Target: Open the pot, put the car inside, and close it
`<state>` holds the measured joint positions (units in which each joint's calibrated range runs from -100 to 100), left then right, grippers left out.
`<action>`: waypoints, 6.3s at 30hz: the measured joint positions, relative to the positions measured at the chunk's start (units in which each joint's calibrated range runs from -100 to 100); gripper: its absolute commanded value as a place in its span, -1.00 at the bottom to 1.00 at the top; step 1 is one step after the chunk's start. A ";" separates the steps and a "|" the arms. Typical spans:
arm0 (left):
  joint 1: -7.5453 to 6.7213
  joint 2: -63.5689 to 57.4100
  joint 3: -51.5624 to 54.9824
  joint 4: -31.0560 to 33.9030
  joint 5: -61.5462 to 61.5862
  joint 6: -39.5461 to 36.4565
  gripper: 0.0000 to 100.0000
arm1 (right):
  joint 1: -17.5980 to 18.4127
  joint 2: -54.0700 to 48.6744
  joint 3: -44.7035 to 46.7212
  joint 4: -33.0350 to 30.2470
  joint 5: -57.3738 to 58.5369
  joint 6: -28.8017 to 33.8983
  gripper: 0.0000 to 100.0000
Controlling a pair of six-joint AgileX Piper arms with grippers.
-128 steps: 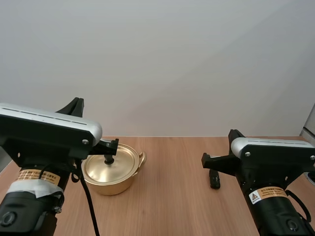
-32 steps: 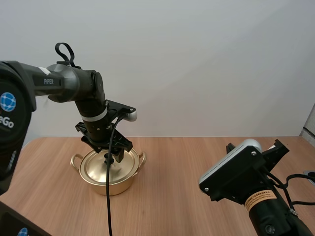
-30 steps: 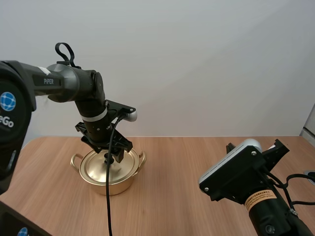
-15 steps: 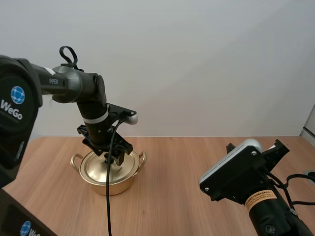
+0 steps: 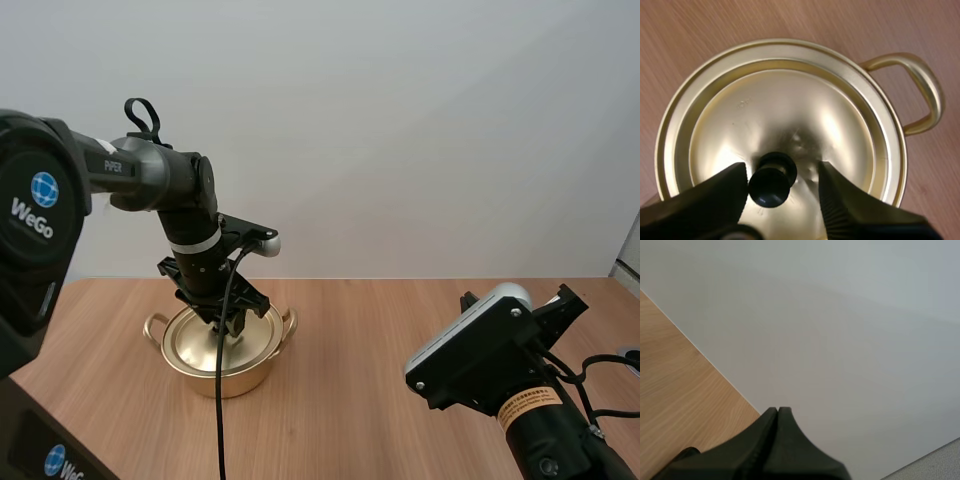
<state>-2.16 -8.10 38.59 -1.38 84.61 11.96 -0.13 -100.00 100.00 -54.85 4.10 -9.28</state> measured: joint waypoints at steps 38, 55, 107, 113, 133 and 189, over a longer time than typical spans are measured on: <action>2.12 -34.98 -18.28 -8.59 -49.14 -2.50 -1.00 | 0.00 0.00 0.00 2.79 12.66 0.00 -1.00; 2.80 -53.74 -22.53 -13.56 -46.08 -2.27 -1.00 | 0.00 0.00 -9.00 11.39 18.76 0.29 -1.00; 2.80 -53.90 -22.53 -11.15 -51.36 -1.23 -1.00 | -0.50 78.34 -55.19 49.98 70.80 -18.68 -0.01; 2.80 -53.37 -22.53 -11.15 -51.36 -1.09 -1.00 | -0.50 78.34 -54.51 49.98 68.98 -18.68 0.33; 2.80 -53.24 -22.53 -11.15 -51.36 -1.09 -1.00 | -0.50 87.01 -48.66 50.71 55.88 -17.22 0.84; 2.80 -52.19 -22.53 -9.93 -52.67 0.02 -1.00 | -0.19 69.88 -64.69 66.70 52.19 -31.89 -1.00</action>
<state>0.63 -60.29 16.06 -11.30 31.94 11.97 -0.32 -30.12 35.31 11.85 56.30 -41.17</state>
